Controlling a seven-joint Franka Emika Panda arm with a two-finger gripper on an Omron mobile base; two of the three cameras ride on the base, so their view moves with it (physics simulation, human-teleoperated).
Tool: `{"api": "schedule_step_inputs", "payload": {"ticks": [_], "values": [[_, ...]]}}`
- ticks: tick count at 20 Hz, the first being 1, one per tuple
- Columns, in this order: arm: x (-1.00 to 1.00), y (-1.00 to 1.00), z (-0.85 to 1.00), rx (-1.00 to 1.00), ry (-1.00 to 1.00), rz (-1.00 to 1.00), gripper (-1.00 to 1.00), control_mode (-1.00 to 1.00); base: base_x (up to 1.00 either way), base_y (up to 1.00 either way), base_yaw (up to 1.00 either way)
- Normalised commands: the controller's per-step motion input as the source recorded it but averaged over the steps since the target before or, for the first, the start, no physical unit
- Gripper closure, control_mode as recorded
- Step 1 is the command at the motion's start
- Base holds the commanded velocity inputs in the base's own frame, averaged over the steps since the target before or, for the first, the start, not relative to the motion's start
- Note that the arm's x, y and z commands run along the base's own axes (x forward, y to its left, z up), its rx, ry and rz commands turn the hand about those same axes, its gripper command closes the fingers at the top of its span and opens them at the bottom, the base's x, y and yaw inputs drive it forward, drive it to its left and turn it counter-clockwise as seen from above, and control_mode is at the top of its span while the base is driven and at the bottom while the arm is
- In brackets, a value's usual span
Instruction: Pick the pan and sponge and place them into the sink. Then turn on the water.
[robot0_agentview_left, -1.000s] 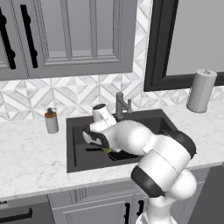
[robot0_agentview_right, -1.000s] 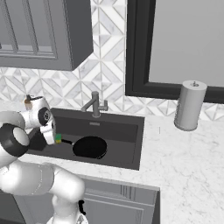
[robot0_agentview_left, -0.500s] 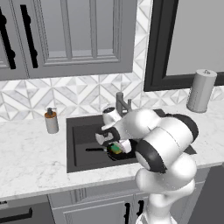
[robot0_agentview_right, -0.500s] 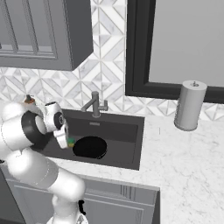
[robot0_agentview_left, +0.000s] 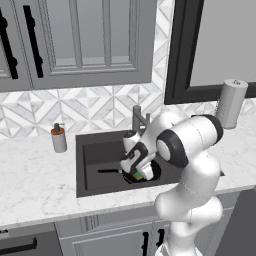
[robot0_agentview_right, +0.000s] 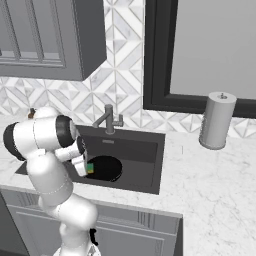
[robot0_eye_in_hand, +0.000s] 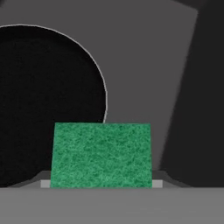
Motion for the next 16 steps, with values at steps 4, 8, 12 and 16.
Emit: {"api": "schedule_step_inputs", "payload": {"ticks": [4,8,12,16], "values": [[0.57,0.02,-0.29,-0.07,-0.04,0.0,1.0,-1.0,0.0,0.0,0.0],[0.49,0.06,-0.23,-0.07,-0.04,0.0,1.0,-1.0,0.0,0.0,0.0],[0.44,0.1,-0.27,-0.06,-0.01,0.0,1.0,-1.0,0.0,0.0,0.0],[0.45,0.04,-0.22,-0.03,-0.02,0.0,1.0,-1.0,0.0,0.0,0.0]]}}
